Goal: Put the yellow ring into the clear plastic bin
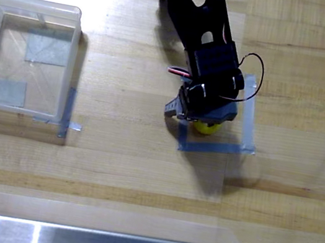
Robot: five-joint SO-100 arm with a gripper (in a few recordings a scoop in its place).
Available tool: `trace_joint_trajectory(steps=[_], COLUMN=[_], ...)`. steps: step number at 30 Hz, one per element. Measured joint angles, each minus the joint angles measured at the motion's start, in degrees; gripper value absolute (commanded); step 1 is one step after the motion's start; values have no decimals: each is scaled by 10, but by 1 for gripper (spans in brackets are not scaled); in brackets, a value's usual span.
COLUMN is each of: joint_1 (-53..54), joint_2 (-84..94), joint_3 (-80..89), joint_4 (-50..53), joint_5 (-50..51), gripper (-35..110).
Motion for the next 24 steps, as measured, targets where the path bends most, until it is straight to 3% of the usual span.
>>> trace_joint_trajectory(steps=[6,14,24], joint_1=[1,5,-1], joint_2=[-6,-6,-2], joint_3=[-1,-1,-1], joint_4=[-1,4,4], joint_5=[0,-6,-7], gripper=[27,-1,2])
